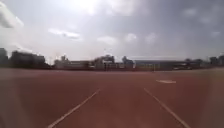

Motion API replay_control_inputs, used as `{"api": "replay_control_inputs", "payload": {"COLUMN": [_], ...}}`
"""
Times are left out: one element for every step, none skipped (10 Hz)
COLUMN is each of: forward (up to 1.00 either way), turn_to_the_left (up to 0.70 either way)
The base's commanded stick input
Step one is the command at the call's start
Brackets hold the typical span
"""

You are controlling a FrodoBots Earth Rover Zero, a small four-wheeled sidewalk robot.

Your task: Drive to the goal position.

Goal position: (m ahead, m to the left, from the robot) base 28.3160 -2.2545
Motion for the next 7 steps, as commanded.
{"api": "replay_control_inputs", "payload": {"forward": [0.7, 0.7, 0.7, 0.7, 0.7, 0.7, 0.7], "turn_to_the_left": [0.0, 0.0, 0.0, 0.0, 0.0, 0.0, 0.0]}}
